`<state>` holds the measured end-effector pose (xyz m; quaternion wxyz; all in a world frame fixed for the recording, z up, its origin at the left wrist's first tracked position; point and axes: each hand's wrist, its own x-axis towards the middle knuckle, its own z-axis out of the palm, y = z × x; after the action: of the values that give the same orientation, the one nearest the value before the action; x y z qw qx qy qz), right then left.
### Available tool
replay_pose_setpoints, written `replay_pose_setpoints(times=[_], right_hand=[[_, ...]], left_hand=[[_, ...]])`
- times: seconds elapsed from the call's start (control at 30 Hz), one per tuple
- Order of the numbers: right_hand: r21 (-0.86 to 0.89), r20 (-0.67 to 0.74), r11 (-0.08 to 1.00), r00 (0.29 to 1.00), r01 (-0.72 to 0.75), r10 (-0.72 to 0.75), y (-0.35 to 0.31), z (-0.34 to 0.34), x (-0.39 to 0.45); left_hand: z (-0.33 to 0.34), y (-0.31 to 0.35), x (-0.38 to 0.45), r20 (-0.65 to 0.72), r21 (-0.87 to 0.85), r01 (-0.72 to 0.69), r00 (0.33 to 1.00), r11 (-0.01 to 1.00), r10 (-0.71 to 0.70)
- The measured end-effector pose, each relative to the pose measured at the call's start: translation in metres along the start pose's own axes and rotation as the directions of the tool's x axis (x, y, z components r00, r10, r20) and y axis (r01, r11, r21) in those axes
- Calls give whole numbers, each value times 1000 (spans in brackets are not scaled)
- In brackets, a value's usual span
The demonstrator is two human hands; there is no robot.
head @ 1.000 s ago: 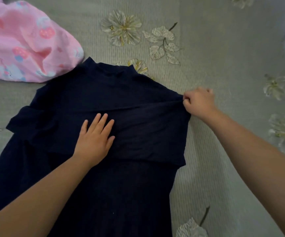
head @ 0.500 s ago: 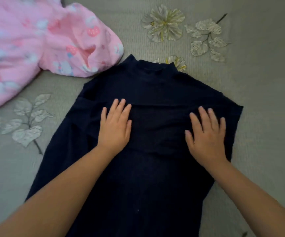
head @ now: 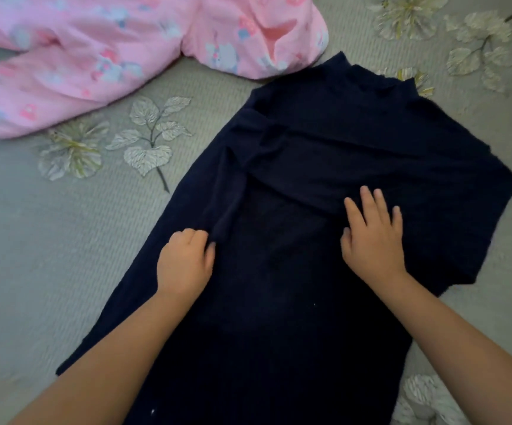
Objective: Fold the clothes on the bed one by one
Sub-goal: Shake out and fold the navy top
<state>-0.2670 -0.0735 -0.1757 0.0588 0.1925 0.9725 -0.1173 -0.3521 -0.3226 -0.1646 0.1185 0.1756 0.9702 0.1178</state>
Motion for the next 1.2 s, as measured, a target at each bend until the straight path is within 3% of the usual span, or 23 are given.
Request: replay_pose_setpoints(times=[0.1, 0.23, 0.27, 0.33, 0.43, 0.53, 0.63, 0.8, 0.87, 1.03, 1.1, 1.2], right_hand=[[29, -29, 992, 992, 122, -121, -40, 3, -11], [16, -47, 979, 978, 204, -204, -82, 3, -16], [10, -45, 977, 976, 215, -215, -92, 3, -15], [3, -43, 972, 972, 233, -233, -115, 3, -13], [23, -27, 972, 972, 233, -233, -154, 7, -8], [107, 47, 979, 982, 175, -181, -189, 13, -5], [151, 85, 978, 983, 147, -161, -216, 20, 6], [139, 135, 990, 989, 39, -58, -240, 25, 32], [82, 149, 997, 989, 10, -22, -239, 26, 34], [-102, 185, 994, 981, -48, 66, -214, 22, 33], [-99, 206, 991, 973, -85, 104, -201, 20, 33], [-10, 190, 992, 974, -122, 122, -185, 11, 28]], left_hand=[[-27, -30, 21, -128, -266, 214, 959, 940, -254], [-84, -85, 85, -288, -530, 275, 831, 802, -476], [-95, -99, 104, -274, -565, 263, 834, 782, -479], [-110, -122, 134, -183, -601, 211, 902, 771, -390], [-103, -149, 138, -29, -482, 176, 976, 858, -216], [-74, -176, 86, 128, -298, 288, 957, 910, -261], [-51, -203, 26, 155, -113, 310, 944, 944, -292], [-41, -210, 4, 147, -355, 315, 949, 880, -280], [-41, -210, 9, 128, -472, 374, 925, 798, -358], [-55, -224, 32, 72, -667, 533, 742, 521, -667], [-72, -224, 46, 32, -763, 478, 700, 435, -713], [-101, -204, 67, -128, -831, 247, 788, 499, -602]])
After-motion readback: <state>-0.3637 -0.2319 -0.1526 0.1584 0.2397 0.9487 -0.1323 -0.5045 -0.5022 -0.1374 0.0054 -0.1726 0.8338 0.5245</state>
